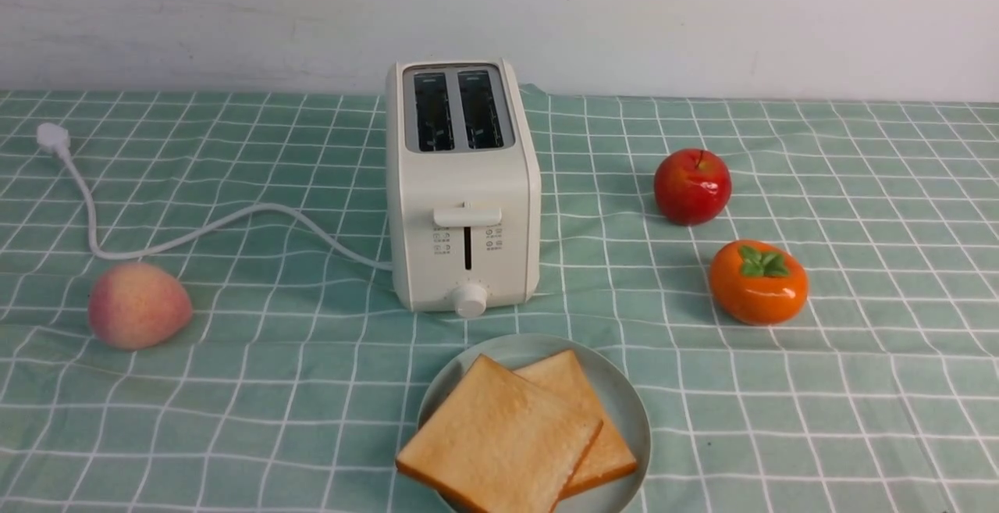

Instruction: Take toasted bread from bread machine on blue coffee table place on plate.

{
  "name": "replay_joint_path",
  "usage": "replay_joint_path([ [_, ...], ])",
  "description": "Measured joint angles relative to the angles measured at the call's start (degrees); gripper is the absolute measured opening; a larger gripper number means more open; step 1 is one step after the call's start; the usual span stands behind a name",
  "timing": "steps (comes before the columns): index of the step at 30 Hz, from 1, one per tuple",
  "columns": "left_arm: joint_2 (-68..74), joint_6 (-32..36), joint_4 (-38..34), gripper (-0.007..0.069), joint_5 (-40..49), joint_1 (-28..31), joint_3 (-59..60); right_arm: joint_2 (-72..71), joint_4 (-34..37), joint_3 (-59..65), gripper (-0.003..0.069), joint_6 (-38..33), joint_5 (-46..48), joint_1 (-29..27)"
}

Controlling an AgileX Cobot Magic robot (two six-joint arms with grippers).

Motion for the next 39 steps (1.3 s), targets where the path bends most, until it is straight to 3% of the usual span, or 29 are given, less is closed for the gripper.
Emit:
replay_joint_path([
  [4,0.00,0.00,0.00,-0.0004,0.00,0.00,0.00,-3.86,-0.07,0.00,0.0069,0.00,0.13,-3.37],
  [9,0.00,0.00,0.00,-0.0003,0.00,0.00,0.00,-10.40,-0.39,0.00,0.0078,0.00,0.13,-11.47],
  [14,0.00,0.00,0.00,0.0000,0.00,0.00,0.00,-15.13,-6.93,0.78,0.0085,-3.28,5.96,-16.67],
  [20,0.00,0.00,0.00,0.0006,0.00,0.00,0.00,-20.42,-10.29,2.60,0.0094,-4.00,15.74,-18.09],
  [39,0.00,0.00,0.00,0.0027,-0.05,-0.06,0.00,-20.56,-10.46,2.44,0.0113,-4.07,16.51,-19.96],
])
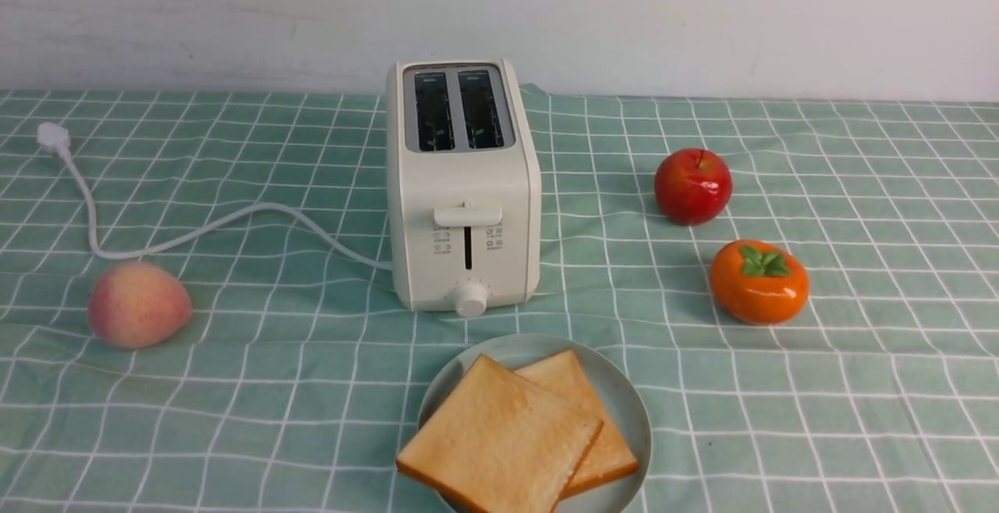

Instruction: Take toasted bread from bread machine on blue coffee table place on plate.

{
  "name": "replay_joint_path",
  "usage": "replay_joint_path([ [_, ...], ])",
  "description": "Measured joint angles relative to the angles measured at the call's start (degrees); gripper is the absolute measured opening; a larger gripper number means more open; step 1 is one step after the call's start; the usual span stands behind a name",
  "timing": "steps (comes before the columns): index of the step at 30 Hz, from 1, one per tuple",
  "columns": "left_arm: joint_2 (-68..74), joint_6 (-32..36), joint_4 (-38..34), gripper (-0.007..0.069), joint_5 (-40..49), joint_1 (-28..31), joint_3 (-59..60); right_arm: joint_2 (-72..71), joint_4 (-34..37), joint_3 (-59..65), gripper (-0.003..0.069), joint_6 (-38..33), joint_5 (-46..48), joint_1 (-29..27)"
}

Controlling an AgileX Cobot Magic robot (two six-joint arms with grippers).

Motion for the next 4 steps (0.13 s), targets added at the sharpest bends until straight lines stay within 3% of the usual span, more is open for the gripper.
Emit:
replay_joint_path([
  [4,0.00,0.00,0.00,0.0029,0.00,0.00,0.00,0.00,0.00,0.00,0.0119,0.00,0.00,0.00],
])
